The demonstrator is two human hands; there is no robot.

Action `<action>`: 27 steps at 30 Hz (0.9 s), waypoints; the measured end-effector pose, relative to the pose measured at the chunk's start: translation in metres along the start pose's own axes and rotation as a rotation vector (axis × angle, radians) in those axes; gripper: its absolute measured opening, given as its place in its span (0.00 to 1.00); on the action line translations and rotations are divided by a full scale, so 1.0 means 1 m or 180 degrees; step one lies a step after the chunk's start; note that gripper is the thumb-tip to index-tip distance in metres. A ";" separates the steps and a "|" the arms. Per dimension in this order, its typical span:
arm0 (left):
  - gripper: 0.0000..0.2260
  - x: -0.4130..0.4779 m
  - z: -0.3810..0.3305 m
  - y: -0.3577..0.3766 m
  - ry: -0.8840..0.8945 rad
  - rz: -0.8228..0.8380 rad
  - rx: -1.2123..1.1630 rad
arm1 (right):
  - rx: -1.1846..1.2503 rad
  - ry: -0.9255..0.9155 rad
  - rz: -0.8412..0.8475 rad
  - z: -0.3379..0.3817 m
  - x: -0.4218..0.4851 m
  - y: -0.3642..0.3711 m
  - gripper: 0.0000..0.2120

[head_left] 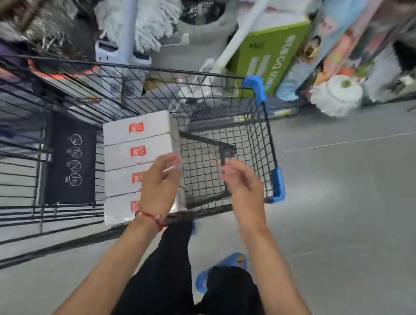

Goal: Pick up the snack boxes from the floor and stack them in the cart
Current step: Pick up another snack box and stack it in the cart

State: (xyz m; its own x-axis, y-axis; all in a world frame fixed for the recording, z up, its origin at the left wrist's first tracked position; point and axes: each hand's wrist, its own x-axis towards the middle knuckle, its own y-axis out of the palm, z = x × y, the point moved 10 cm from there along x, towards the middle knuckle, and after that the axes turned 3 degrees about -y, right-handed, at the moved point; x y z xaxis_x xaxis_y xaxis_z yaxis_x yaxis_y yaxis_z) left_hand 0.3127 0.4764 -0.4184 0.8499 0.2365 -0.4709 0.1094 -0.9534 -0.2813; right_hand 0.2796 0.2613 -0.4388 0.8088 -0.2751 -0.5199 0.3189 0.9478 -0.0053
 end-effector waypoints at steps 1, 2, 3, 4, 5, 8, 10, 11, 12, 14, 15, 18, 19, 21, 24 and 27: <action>0.13 -0.016 -0.010 0.012 0.0065 0.0088 0.0003 | 0.0127 -0.0045 -0.0090 0.004 -0.009 -0.017 0.10; 0.12 -0.031 -0.018 0.026 0.0105 0.0192 0.0012 | 0.0255 -0.0055 -0.0173 0.007 -0.019 -0.034 0.10; 0.12 -0.046 -0.026 0.041 0.0147 0.0307 0.0046 | 0.0377 -0.0065 -0.0239 0.013 -0.029 -0.052 0.09; 0.12 -0.058 -0.032 0.053 0.0191 0.0402 0.0085 | 0.0486 -0.0051 -0.0287 0.015 -0.038 -0.066 0.09; 0.12 -0.072 -0.038 0.068 0.0241 0.0503 0.0123 | 0.0599 -0.0047 -0.0350 0.019 -0.048 -0.084 0.09; 0.13 -0.106 -0.055 0.112 0.0347 0.0776 0.0159 | 0.0837 -0.0093 -0.0557 0.026 -0.075 -0.135 0.08; 0.14 -0.119 -0.063 0.140 0.0365 0.0940 0.0147 | 0.0915 -0.0127 -0.0692 0.031 -0.085 -0.164 0.08; 0.14 -0.126 -0.068 0.155 0.0376 0.1039 0.0139 | 0.0947 -0.0138 -0.0775 0.033 -0.090 -0.180 0.08; 0.14 -0.132 -0.073 0.172 0.0389 0.1147 0.0158 | 0.0973 -0.0142 -0.0872 0.035 -0.094 -0.196 0.08; 0.14 -0.142 -0.084 0.203 0.0425 0.1335 0.0186 | 0.1038 -0.0164 -0.1058 0.040 -0.100 -0.224 0.09; 0.14 -0.147 -0.091 0.220 0.0438 0.1432 0.0206 | 0.1086 -0.0159 -0.1156 0.043 -0.102 -0.239 0.10; 0.13 -0.160 -0.114 0.272 0.0481 0.1731 0.0255 | 0.1156 -0.0155 -0.1428 0.052 -0.103 -0.281 0.09; 0.13 -0.163 -0.120 0.285 0.0496 0.1804 0.0268 | 0.1164 -0.0159 -0.1508 0.056 -0.102 -0.293 0.09; 0.13 -0.164 -0.130 0.319 0.0505 0.1994 0.0343 | 0.1209 -0.0129 -0.1700 0.060 -0.100 -0.319 0.10; 0.13 -0.166 -0.142 0.370 0.0497 0.2286 0.0491 | 0.1292 -0.0111 -0.1958 0.066 -0.098 -0.358 0.11; 0.12 -0.177 -0.149 0.426 0.0434 0.2618 0.0683 | 0.1450 -0.0059 -0.2350 0.069 -0.101 -0.402 0.11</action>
State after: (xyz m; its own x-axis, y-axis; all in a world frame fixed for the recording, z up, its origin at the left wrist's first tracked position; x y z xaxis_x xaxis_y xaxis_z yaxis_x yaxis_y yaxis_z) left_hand 0.2859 0.0002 -0.3302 0.6723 -0.5515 -0.4938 -0.6564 -0.7525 -0.0533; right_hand 0.1031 -0.1033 -0.3253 0.3234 -0.8007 -0.5042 0.9291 0.3698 0.0087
